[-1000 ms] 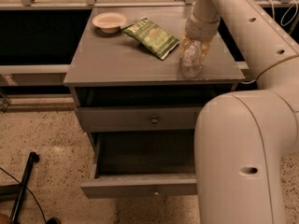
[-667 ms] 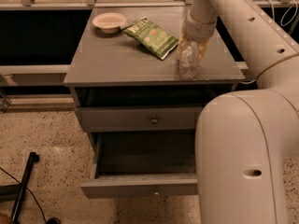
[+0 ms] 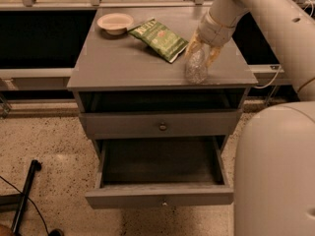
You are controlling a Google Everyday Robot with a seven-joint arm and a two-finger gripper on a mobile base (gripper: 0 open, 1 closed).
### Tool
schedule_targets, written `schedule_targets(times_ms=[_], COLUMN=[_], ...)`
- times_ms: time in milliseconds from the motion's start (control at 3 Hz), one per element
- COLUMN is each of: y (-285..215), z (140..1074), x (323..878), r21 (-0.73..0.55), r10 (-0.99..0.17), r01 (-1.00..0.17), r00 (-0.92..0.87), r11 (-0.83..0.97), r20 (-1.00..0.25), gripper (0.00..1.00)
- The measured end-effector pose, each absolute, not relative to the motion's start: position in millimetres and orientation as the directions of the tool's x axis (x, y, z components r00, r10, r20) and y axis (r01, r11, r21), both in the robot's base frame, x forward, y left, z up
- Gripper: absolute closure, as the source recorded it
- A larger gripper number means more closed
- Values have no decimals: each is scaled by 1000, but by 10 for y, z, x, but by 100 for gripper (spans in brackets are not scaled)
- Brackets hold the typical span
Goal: Place water bottle into middle drawer
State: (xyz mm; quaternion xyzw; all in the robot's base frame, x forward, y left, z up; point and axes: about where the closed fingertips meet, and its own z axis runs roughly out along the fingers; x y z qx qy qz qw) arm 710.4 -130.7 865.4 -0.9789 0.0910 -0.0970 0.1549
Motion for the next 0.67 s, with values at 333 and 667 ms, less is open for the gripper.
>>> schedule_targets(times_ms=[333, 667], y=[-1301, -1184], z=[9124, 9071], x=[6515, 6141], r21=[-555, -719], r10=[-293, -364], r01=[-154, -190], r00=[941, 927], r11=[-817, -668], r20=[170, 93], gripper=[100, 100])
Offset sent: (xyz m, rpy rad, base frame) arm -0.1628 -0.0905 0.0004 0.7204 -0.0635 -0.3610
